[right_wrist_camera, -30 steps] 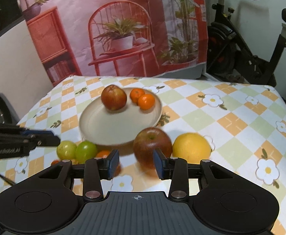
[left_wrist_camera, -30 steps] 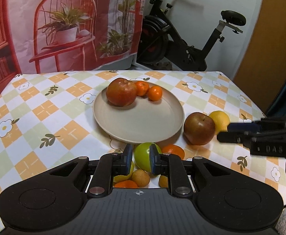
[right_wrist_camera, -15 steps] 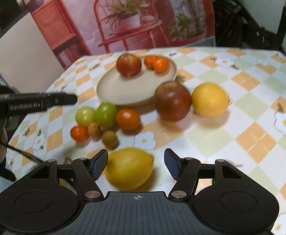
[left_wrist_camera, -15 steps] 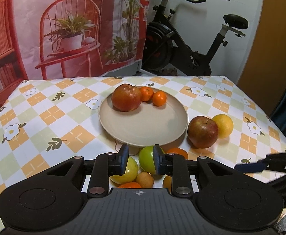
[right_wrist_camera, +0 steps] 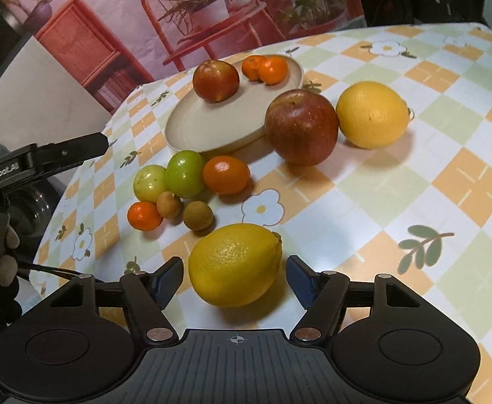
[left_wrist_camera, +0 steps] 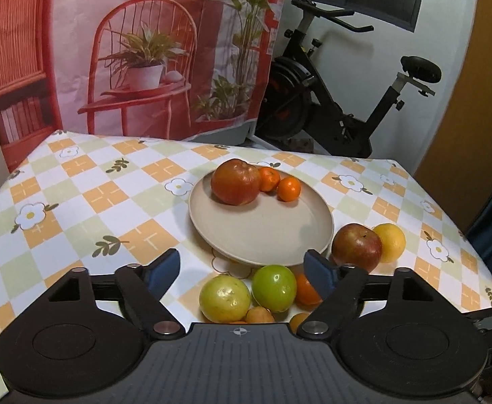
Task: Organize fruits
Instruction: 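Move both tools back toward the loose fruit beside the plate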
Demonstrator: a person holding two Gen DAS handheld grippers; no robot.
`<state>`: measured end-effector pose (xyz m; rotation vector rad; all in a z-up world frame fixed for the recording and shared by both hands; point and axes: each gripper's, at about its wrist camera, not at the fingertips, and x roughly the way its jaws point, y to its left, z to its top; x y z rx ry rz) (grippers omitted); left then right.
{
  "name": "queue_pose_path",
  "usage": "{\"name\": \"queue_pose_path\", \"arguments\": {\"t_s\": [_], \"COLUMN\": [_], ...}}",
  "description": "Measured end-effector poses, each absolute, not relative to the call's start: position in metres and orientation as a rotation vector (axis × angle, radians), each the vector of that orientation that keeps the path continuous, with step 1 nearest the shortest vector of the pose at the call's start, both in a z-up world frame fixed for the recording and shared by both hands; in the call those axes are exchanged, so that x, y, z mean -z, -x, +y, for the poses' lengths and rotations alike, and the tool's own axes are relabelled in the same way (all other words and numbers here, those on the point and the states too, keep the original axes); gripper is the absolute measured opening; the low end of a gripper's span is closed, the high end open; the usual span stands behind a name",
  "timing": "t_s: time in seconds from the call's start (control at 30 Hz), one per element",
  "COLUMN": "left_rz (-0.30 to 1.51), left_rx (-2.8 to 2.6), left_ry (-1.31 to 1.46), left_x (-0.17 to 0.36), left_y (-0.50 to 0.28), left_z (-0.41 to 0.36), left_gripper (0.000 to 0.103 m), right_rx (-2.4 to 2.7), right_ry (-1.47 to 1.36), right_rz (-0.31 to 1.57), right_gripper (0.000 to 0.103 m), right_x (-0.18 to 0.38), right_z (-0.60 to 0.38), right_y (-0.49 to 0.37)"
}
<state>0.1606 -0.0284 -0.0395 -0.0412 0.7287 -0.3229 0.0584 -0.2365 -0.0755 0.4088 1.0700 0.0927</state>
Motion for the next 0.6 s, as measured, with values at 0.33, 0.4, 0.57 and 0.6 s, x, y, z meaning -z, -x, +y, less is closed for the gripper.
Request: {"name": "queue_pose_path", "arguments": {"t_s": [0.33, 0.4, 0.57, 0.6], "left_rz": [0.741, 0.739, 0.743, 0.743], "left_rx": [0.328, 0.330, 0.315, 0.313], "left_ry": [0.081, 0.085, 0.084, 0.077], "left_x": [0.041, 0.041, 0.042, 0.042], "left_y": [-0.162, -0.162, -0.165, -0.165], "left_z": [-0.021, -0.019, -0.017, -0.017], "left_gripper": [0.087, 0.087, 0.087, 0.086], "right_rx": [-0.093, -0.098, -0.095, -0.089], "right_ry": [-0.391, -0.360, -0.262, -0.248], "right_rz": [1.083, 1.079, 1.063, 1.059], "right_gripper": [0.057, 0.057, 0.057, 0.057], "right_x": [0.079, 0.078, 0.075, 0.075], "right_z": [-0.232, -0.229, -0.222, -0.221], "right_y": [-0.062, -0.064, -0.079, -0.083]}}
